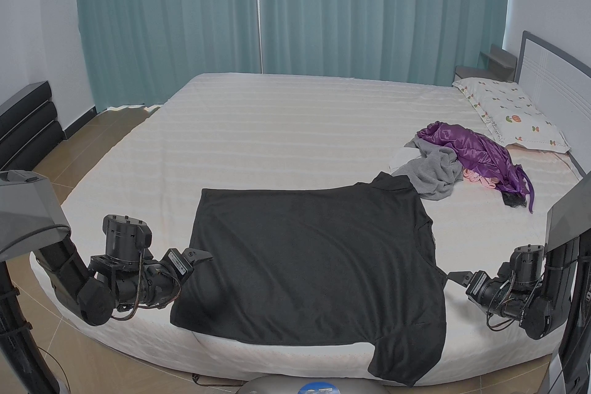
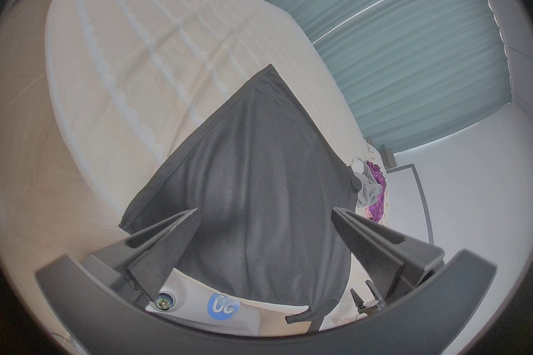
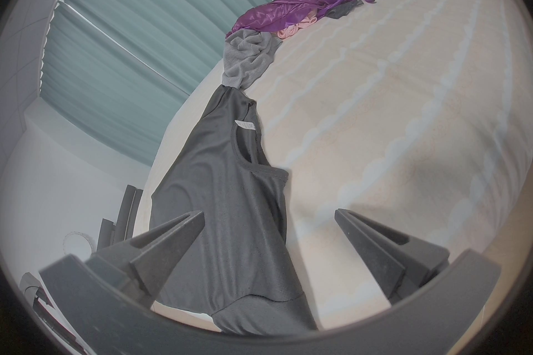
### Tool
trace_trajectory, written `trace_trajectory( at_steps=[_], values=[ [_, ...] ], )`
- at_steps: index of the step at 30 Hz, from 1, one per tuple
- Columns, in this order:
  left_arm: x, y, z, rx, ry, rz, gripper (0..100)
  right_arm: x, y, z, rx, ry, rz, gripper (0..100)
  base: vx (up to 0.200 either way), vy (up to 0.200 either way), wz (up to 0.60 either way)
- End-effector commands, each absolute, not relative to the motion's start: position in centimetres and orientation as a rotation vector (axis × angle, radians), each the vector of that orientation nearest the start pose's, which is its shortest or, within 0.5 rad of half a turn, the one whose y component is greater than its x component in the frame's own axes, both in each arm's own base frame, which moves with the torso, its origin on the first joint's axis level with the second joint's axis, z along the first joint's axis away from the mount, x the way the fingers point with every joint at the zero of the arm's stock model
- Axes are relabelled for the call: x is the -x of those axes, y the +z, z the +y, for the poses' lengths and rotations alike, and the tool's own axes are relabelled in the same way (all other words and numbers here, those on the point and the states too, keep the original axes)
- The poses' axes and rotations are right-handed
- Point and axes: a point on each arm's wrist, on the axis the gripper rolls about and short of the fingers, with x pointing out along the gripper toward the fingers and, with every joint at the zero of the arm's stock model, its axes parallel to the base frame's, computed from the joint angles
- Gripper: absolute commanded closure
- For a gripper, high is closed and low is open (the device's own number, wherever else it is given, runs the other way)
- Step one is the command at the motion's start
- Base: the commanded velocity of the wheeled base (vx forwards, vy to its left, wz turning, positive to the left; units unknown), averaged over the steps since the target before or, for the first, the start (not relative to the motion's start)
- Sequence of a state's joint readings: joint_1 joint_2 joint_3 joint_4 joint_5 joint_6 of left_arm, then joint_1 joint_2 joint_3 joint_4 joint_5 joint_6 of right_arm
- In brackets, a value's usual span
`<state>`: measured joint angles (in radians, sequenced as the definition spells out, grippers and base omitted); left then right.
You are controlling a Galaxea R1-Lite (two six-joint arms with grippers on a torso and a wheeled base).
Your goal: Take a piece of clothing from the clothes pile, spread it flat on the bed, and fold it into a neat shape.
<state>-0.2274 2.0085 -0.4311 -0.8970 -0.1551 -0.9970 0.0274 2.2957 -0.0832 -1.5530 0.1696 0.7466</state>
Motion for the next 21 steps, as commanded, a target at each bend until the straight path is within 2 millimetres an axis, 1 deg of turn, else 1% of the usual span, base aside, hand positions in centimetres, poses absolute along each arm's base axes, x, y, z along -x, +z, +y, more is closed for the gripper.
trace_trajectory(
  at_steps=[1,5,13,14,16,20,21],
  values=[
    [-27.4,3.0,-6.7,0.919,0.008,0.811,0,-23.6,-2.5,1.1,-0.763,-0.061,0.697,0,0.0,0.0,0.0],
    [-27.4,3.0,-6.7,0.919,0.008,0.811,0,-23.6,-2.7,1.1,-0.761,-0.066,0.707,0,0.0,0.0,0.0],
    [-27.4,2.7,-6.6,0.915,0.014,0.821,0,-23.7,-3.1,1.1,-0.763,-0.071,0.715,0,-0.2,0.0,0.0],
    [-27.4,2.4,-6.6,0.907,0.019,0.827,0,-23.7,-3.1,1.1,-0.763,-0.071,0.717,0,-0.2,0.0,0.0],
    [-27.4,1.7,-6.5,0.89,0.035,0.844,0,-23.7,-3.3,1.1,-0.763,-0.074,0.723,0,0.0,0.0,0.0],
    [-27.1,0.0,-6.2,0.794,0.054,0.874,0,-23.7,-3.6,1.1,-0.759,-0.077,0.736,0,0.0,0.0,0.0],
    [-27.0,-0.1,-6.2,0.786,0.053,0.878,0,-23.7,-3.6,1.1,-0.759,-0.077,0.736,0,0.0,0.0,0.0]
  ],
)
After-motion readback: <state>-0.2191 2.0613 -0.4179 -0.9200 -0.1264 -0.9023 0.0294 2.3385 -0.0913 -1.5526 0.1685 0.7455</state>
